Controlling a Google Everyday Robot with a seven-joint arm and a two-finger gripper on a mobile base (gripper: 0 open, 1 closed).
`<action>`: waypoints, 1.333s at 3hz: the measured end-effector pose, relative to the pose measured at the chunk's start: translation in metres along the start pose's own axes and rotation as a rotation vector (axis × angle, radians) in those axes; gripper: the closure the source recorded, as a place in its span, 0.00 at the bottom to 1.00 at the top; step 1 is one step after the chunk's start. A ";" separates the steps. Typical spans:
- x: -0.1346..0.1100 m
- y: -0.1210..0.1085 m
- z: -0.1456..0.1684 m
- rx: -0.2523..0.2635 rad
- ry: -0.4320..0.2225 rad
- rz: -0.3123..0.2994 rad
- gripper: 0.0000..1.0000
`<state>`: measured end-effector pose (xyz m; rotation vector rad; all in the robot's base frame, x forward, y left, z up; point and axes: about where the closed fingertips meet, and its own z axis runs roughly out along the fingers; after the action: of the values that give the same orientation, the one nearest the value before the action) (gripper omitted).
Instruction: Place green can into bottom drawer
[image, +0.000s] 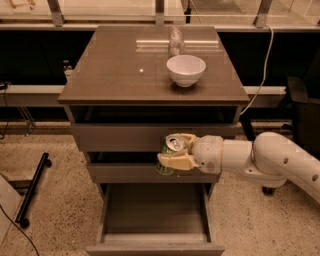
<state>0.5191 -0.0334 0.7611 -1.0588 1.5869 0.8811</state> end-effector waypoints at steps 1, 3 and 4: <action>0.033 -0.007 -0.002 0.069 -0.065 0.099 1.00; 0.053 -0.001 0.014 0.047 0.034 0.093 1.00; 0.080 0.004 0.020 0.048 0.058 0.100 1.00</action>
Offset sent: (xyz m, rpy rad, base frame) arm 0.0008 -0.0081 -0.0233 0.0652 0.0396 -0.0692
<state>0.5124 -0.0307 0.6792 -0.9862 1.7140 0.8811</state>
